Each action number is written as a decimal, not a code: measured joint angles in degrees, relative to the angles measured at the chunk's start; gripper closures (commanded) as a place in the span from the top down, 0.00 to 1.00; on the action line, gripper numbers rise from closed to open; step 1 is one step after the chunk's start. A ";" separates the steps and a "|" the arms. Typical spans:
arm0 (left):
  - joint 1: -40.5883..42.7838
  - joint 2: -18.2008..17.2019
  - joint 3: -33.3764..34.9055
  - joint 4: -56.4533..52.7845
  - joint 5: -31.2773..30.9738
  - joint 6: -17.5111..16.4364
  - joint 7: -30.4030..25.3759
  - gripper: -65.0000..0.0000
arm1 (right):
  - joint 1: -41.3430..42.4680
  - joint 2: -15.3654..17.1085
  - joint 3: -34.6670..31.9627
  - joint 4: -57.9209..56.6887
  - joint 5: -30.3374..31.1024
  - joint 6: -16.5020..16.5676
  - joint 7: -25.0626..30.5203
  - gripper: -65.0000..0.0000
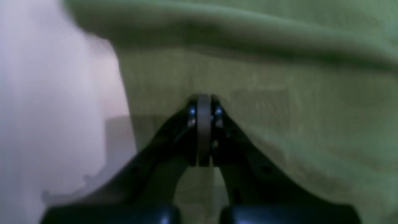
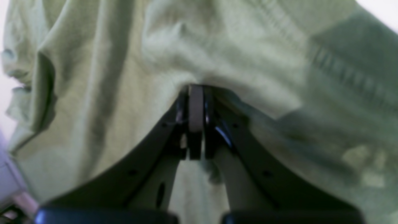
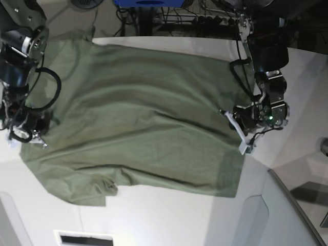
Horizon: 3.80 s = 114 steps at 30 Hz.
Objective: Layout the t-shirt on the table in an organized manner, then fold the t-shirt properly
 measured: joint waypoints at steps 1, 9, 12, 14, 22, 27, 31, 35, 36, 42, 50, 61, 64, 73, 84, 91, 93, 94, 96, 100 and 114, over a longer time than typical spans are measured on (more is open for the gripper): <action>-0.81 0.11 0.11 -0.59 0.22 0.79 0.37 0.00 | 0.55 0.20 0.07 -1.49 -0.85 1.51 1.14 0.02; -7.45 -0.22 7.13 -11.76 -0.07 5.46 -9.14 0.00 | 7.45 -0.26 0.02 -8.79 -12.59 2.14 7.52 0.02; -10.45 -0.28 7.13 -17.25 -0.22 5.46 -12.04 0.00 | 9.09 0.00 0.04 -8.98 -14.75 1.20 7.15 0.02; -11.96 -0.33 7.13 -20.35 -0.42 5.46 -14.91 0.00 | 9.94 0.15 0.04 -8.96 -14.71 1.25 7.41 0.02; -16.79 -0.31 7.76 -27.26 0.04 8.59 -17.44 0.00 | 11.30 0.04 0.04 -8.98 -14.69 1.27 9.42 0.02; -13.88 -0.28 7.21 -17.09 0.11 8.66 -9.14 0.00 | 10.38 -0.46 0.02 -4.35 -14.86 1.22 2.64 0.01; -6.73 -0.44 7.13 1.01 -3.39 8.66 -1.14 0.00 | 4.72 -2.08 0.83 14.64 -15.13 0.87 -4.63 0.02; 0.50 -2.99 7.50 17.11 -10.91 8.63 6.54 0.00 | -4.22 -5.84 0.98 35.71 -14.40 1.22 -11.61 0.03; 2.73 -4.28 7.37 20.85 -12.35 8.55 7.48 0.00 | -6.95 -7.15 1.81 40.15 -14.21 1.62 -13.92 0.06; 15.91 -11.23 0.26 26.53 -24.59 8.66 8.83 0.00 | -13.88 -8.66 16.52 47.19 -9.40 1.38 -25.16 0.53; 25.97 -13.20 -12.90 26.99 -31.34 2.16 2.47 0.36 | -24.22 -8.59 20.79 46.49 -1.16 1.49 -22.86 0.70; 29.14 -12.33 -15.32 26.53 -31.85 -2.47 1.38 0.47 | -25.70 -5.77 21.40 33.27 2.36 8.98 -21.00 0.69; 29.09 -12.37 -15.26 26.53 -31.98 -2.56 1.40 0.47 | -25.68 -5.68 21.38 32.89 2.34 8.96 -20.96 0.69; 29.03 -12.37 -15.28 26.53 -31.95 -2.60 1.42 0.47 | -26.86 -7.43 21.38 33.59 2.84 9.29 -19.10 0.69; 28.74 -12.35 -15.13 22.75 -31.82 -2.60 1.40 0.47 | -27.19 -8.70 21.11 33.57 3.02 14.34 -19.80 0.45; 28.74 -12.37 -15.02 22.64 -31.95 -2.58 1.36 0.47 | -27.17 -8.70 21.11 33.09 2.82 14.36 -19.93 0.25; 28.74 -12.33 -15.02 22.64 -31.91 -2.58 1.40 0.47 | -27.28 -8.74 21.11 33.03 2.58 14.32 -20.35 0.09; 28.72 -12.20 -15.02 22.62 -31.93 -2.58 1.38 0.47 | -27.30 -8.87 21.14 33.00 2.43 14.32 -20.46 0.03; 28.65 -12.04 -14.80 22.10 -32.26 -2.60 1.27 0.48 | -27.36 -9.01 21.11 32.89 2.43 14.34 -20.57 0.01; 27.12 -10.16 -14.64 18.75 -31.80 -2.62 1.14 0.49 | -27.32 -9.01 21.11 32.85 2.40 14.34 -20.59 0.01; 25.57 -5.70 -14.80 13.35 -32.26 -2.78 0.85 0.51 | -27.23 -9.01 21.11 32.85 2.40 14.34 -20.81 0.01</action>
